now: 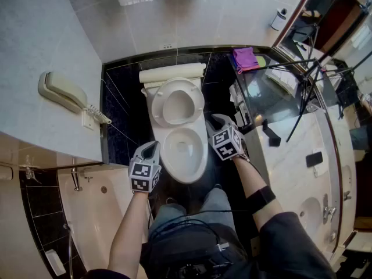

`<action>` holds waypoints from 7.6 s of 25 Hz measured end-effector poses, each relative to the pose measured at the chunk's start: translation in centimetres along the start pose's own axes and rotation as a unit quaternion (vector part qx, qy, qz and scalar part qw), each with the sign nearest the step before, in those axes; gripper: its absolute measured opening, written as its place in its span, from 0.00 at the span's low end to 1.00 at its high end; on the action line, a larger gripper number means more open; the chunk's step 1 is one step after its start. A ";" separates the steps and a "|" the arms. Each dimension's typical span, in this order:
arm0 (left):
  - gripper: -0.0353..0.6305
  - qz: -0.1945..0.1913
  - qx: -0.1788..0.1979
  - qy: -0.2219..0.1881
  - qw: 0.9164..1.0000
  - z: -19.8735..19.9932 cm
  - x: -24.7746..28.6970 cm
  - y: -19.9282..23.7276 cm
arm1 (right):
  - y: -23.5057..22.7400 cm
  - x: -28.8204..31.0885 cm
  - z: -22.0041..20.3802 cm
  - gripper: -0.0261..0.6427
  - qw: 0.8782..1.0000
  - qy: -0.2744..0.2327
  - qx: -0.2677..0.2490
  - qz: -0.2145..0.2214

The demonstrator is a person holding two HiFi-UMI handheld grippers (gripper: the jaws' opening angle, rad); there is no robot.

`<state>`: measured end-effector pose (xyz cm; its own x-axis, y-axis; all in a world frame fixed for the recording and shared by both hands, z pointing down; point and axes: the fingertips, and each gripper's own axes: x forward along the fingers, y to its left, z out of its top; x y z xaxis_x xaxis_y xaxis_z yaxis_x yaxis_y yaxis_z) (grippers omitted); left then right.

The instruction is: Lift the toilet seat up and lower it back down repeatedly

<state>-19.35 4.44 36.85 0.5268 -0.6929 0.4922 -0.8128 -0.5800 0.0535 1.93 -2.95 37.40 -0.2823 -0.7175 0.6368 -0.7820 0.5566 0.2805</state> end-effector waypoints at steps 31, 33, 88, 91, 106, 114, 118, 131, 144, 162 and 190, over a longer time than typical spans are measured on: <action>0.05 0.104 -0.077 0.054 0.990 -2.1 20.1 2.9 | -8.4 32.5 2.4 0.19 0.974 -0.021 -0.213 0.076; 0.05 0.106 -0.083 0.057 0.989 -2.8 20.3 2.8 | -8.5 32.6 2.4 0.18 0.972 -0.023 -0.220 0.077; 0.05 0.058 -0.114 0.123 0.984 -20.7 16.8 -7.0 | 12.1 10.1 -18.9 0.16 0.945 0.025 -0.315 0.080; 0.05 0.048 -0.118 0.130 0.983 -22.5 16.4 -8.0 | 13.2 9.4 -20.7 0.16 0.945 0.041 -0.311 0.095; 0.04 0.016 -0.158 0.210 0.965 -36.1 15.9 -13.3 | 12.3 11.2 -26.7 0.06 0.966 0.072 -0.237 0.073; 0.04 0.011 -0.164 0.251 0.954 -45.5 17.2 -15.6 | 13.8 16.6 -30.4 0.06 0.973 0.073 -0.205 0.072; 0.04 0.003 -0.159 0.271 0.949 -49.1 18.3 -16.0 | 14.7 18.8 -32.5 0.06 0.978 0.078 -0.182 0.068; 0.05 -0.005 -0.152 0.272 0.950 -50.5 20.0 -14.5 | 17.2 20.7 -35.3 0.06 0.981 0.097 -0.149 0.074; 0.05 0.035 -0.091 0.157 0.983 -28.1 17.6 -6.8 | 10.0 14.3 -20.8 0.07 0.996 0.037 -0.060 0.046; 0.05 0.127 -0.045 -0.008 0.991 1.3 4.0 -2.2 | -1.2 -1.4 -2.4 0.07 0.990 -0.083 0.105 0.044; 0.05 0.116 0.003 -0.026 0.993 2.4 5.5 -2.7 | -3.3 1.5 -9.4 0.22 0.985 -0.027 0.171 0.029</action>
<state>-13.65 1.16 37.29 0.3371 -0.8298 0.4447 -0.9127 -0.4039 -0.0618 9.26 -1.96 44.16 -0.3550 -0.7150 0.6023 -0.9019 0.4315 -0.0194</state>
